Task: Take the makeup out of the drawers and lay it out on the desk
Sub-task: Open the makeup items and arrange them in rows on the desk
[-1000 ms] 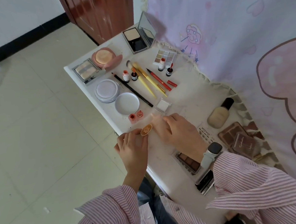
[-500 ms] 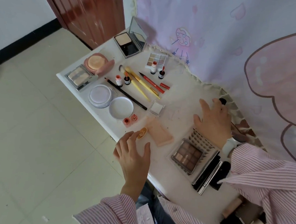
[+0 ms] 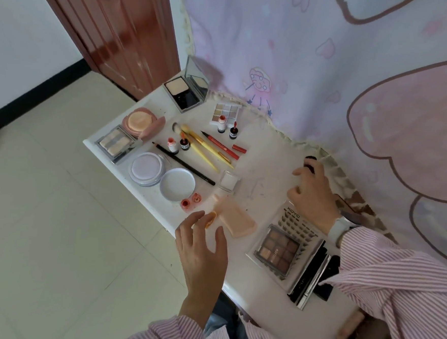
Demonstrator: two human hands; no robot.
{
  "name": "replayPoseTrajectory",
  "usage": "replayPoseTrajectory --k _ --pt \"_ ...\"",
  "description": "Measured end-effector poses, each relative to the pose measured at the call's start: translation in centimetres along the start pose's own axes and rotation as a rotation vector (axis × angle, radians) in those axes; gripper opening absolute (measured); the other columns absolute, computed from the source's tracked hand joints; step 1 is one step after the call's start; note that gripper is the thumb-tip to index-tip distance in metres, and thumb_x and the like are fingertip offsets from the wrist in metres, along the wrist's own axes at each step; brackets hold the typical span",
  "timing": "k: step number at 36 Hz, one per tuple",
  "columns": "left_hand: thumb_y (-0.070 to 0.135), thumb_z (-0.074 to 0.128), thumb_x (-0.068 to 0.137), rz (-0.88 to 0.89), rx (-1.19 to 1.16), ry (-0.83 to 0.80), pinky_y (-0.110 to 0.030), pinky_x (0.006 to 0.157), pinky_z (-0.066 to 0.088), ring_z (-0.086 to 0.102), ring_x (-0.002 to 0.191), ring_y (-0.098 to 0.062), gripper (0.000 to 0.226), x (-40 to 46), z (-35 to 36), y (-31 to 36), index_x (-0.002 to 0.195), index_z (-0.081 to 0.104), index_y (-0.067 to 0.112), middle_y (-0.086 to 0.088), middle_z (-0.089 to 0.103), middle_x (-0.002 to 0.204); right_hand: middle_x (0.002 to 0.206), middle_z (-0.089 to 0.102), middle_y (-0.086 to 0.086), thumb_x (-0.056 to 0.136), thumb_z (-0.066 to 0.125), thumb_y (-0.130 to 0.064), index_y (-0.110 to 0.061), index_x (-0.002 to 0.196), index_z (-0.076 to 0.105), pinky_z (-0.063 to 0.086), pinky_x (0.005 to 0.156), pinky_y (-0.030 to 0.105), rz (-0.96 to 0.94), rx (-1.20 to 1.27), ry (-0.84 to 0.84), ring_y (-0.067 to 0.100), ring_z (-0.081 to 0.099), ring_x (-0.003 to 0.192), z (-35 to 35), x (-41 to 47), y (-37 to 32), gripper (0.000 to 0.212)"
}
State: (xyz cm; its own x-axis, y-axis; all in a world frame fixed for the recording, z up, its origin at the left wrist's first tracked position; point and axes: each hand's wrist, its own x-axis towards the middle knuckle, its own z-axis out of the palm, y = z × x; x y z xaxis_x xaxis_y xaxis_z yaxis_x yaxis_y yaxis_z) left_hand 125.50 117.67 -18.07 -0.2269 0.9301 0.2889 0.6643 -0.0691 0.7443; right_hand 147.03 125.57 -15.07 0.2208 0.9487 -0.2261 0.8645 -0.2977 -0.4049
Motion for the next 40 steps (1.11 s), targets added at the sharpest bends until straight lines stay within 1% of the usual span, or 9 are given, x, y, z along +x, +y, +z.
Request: replayPoseTrajectory --k 3,6,13,17,21,26,32,35,40 --pt "0.022 0.056 0.084 -0.059 -0.137 -0.080 -0.015 0.083 0.043 0.053 0.092 -0.005 0.021 1.0 0.0 1.5 0.101 0.061 0.010 0.006 0.054 0.101 0.145 0.024 0.005 0.085 0.051 -0.001 -0.019 0.136 0.032 0.042 0.086 0.015 -0.007 0.454 -0.005 0.015 0.044 0.107 -1.1 -0.5 -1.0 0.057" --pt "0.009 0.062 0.085 -0.144 -0.248 -0.188 -0.013 0.074 0.046 0.056 0.084 -0.001 0.019 1.9 0.5 3.0 0.097 0.059 0.023 0.015 0.057 0.089 0.114 0.057 -0.001 0.090 0.048 -0.003 -0.024 0.145 0.022 0.050 0.088 0.038 0.185 0.903 -0.040 0.016 0.060 0.090 -1.7 -0.8 -2.6 0.064" --pt "0.022 0.062 0.088 -0.381 -0.522 -0.595 -0.013 0.076 0.049 0.059 0.087 0.004 0.028 3.3 1.4 6.0 0.111 0.050 0.031 0.013 0.060 0.100 0.092 0.063 0.002 0.091 0.053 -0.007 -0.017 0.124 0.044 0.051 0.073 0.035 0.243 1.238 -0.157 0.020 0.061 0.091 -2.5 -2.4 -5.2 0.036" --pt "0.022 0.063 0.087 -0.539 -0.702 -0.695 -0.027 0.078 0.056 0.064 0.091 -0.009 0.038 3.4 1.2 6.3 0.122 0.050 0.020 0.005 0.057 0.117 0.083 0.066 -0.001 0.089 0.055 -0.001 -0.016 0.099 0.052 0.047 0.092 0.044 0.203 1.308 -0.165 0.026 0.058 0.102 -2.4 -3.1 -6.0 0.019" --pt "0.018 0.074 0.078 -0.432 -0.586 -0.705 -0.029 0.082 0.054 0.059 0.096 -0.010 0.047 4.2 0.9 5.7 0.114 0.048 0.035 0.011 0.052 0.112 0.095 0.068 0.008 0.089 0.051 0.002 -0.014 0.100 0.049 0.050 0.085 0.034 0.178 1.364 -0.241 0.020 0.060 0.097 -3.0 -3.7 -6.5 0.019" --pt "0.014 0.071 0.078 -0.341 -0.385 -0.634 -0.009 0.071 0.042 0.052 0.089 -0.005 0.045 4.9 1.1 6.6 0.106 0.042 0.034 0.015 0.050 0.099 0.105 0.066 0.007 0.087 0.061 -0.018 -0.019 0.097 0.054 0.049 0.093 0.038 0.065 1.079 -0.253 0.020 0.061 0.101 -3.2 -4.0 -6.7 0.012" --pt "0.008 0.066 0.080 -0.180 -0.117 -0.466 -0.012 0.064 0.035 0.049 0.083 -0.009 0.039 5.7 1.1 5.8 0.116 0.055 0.015 0.000 0.055 0.104 0.064 0.050 -0.008 0.086 0.047 -0.052 -0.024 0.074 0.048 0.039 0.061 0.026 -0.157 0.352 -0.060 0.012 0.048 0.063 -4.8 -3.7 -7.1 0.031" --pt "0.018 0.071 0.080 -0.093 -0.050 -0.458 -0.020 0.069 0.040 0.050 0.079 -0.010 0.035 6.1 0.9 5.7 0.113 0.060 0.016 0.000 0.059 0.100 0.061 0.048 -0.003 0.089 0.047 -0.047 -0.016 0.080 0.046 0.038 0.058 0.027 -0.161 0.304 -0.056 0.015 0.046 0.057 -4.9 -3.4 -7.5 0.033" --pt "0.025 0.077 0.073 -0.264 -0.265 -0.664 -0.023 0.068 0.048 0.059 0.077 -0.010 0.030 7.0 -0.1 5.4 0.097 0.060 0.031 0.009 0.063 0.082 0.069 0.053 -0.007 0.092 0.051 -0.028 -0.016 0.089 0.045 0.038 0.051 0.011 -0.386 0.363 -0.151 0.003 0.051 0.056 -5.7 -3.6 -7.5 0.013"
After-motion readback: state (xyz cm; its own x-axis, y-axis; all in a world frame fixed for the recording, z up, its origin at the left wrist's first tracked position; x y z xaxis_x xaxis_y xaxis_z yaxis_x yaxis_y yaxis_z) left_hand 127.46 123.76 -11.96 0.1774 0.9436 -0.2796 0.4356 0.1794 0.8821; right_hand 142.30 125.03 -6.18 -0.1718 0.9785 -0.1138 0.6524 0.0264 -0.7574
